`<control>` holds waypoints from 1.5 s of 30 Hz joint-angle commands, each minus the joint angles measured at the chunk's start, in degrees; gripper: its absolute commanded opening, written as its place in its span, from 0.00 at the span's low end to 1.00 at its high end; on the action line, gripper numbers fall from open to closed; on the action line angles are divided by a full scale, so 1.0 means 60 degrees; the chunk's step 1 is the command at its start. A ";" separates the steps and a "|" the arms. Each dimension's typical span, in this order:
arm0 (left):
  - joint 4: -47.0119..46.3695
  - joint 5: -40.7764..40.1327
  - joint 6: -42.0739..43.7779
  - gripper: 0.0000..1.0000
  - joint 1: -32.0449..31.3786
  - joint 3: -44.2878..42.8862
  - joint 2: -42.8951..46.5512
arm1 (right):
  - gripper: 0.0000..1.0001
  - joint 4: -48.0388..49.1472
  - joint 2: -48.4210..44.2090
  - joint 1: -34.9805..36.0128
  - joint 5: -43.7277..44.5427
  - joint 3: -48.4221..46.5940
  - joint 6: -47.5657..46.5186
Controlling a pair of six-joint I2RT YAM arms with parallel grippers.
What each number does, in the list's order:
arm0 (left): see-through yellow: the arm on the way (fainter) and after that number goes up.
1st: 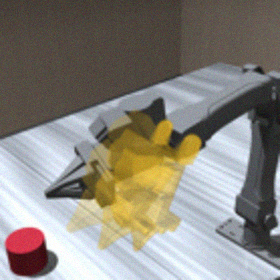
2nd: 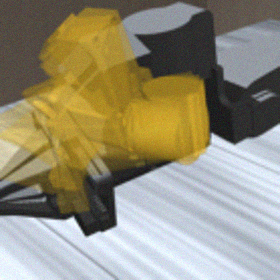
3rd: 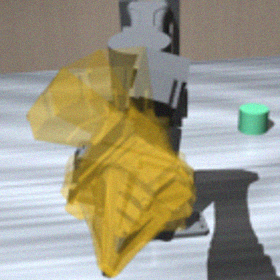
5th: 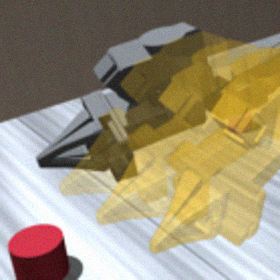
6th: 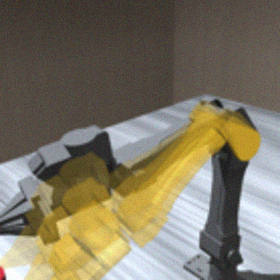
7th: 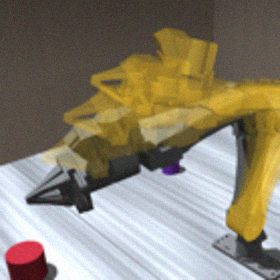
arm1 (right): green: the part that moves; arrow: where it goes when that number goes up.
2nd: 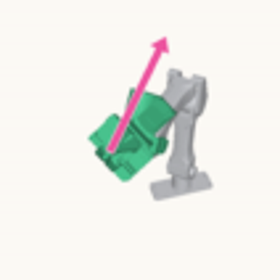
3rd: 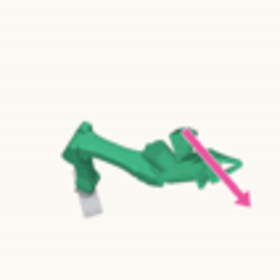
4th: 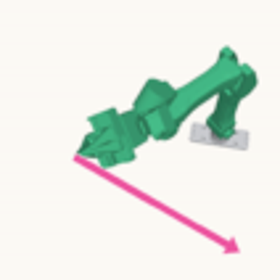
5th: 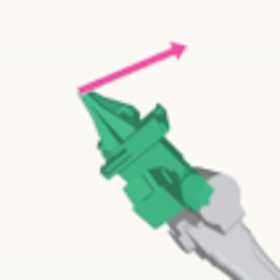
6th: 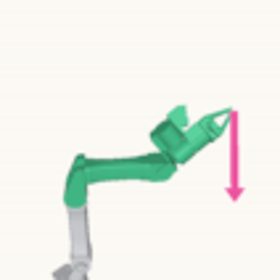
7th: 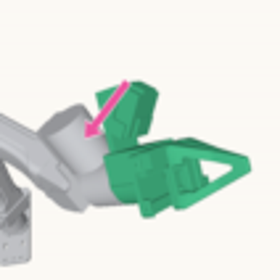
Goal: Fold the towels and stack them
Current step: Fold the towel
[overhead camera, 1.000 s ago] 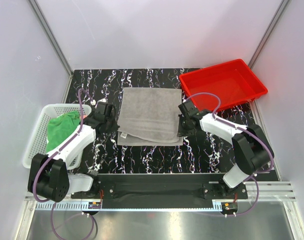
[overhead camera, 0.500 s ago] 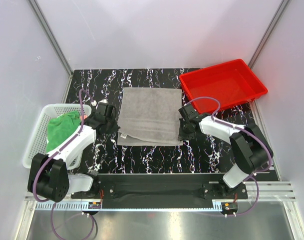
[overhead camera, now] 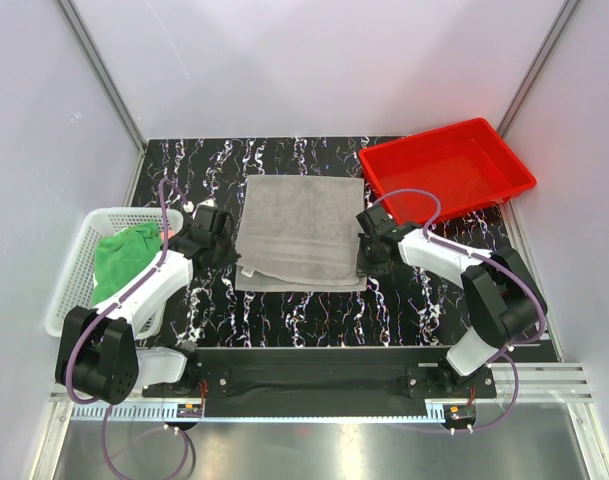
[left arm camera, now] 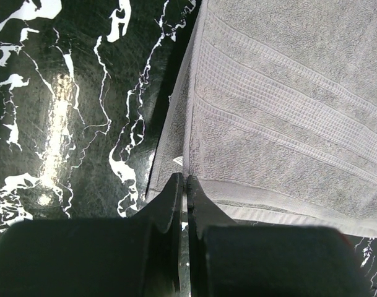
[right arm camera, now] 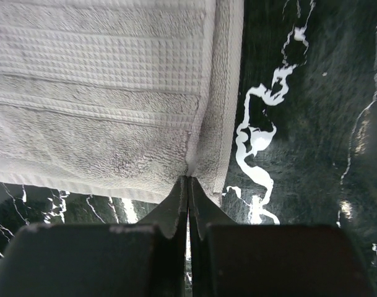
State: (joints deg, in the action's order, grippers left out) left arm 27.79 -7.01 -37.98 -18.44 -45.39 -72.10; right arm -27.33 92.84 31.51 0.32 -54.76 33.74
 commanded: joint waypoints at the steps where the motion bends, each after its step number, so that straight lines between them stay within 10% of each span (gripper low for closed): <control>1: 0.0128 -0.0385 0.0075 0.00 -0.0033 -0.0579 0.0224 | 0.00 -0.0424 -0.0443 0.0125 0.0547 -0.0701 -0.0232; 7: 0.1270 -0.0810 0.0280 0.00 -0.0047 -0.1721 0.0252 | 0.00 -0.1945 -0.0734 0.0125 0.1147 -0.1886 -0.0773; 25: -0.0896 0.0435 -0.0584 0.00 -0.0677 0.1778 0.0575 | 0.00 -0.0191 -0.0927 0.0096 0.0812 0.0675 -0.0627; 33: 0.0860 0.0625 -0.0482 0.00 -0.0794 0.0167 0.1525 | 0.00 -0.2458 -0.1423 0.0095 0.1294 -0.1155 -0.1038; 45: -0.0457 0.1271 -0.1654 0.00 -0.1644 0.3168 0.2582 | 0.00 -0.0250 -0.2143 0.0081 0.0898 0.2022 0.0251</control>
State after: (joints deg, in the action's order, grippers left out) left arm 27.46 -0.14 -45.71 -27.99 -28.14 -57.32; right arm -33.12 80.23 31.62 4.95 -43.83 32.69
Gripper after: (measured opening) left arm 0.024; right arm 0.010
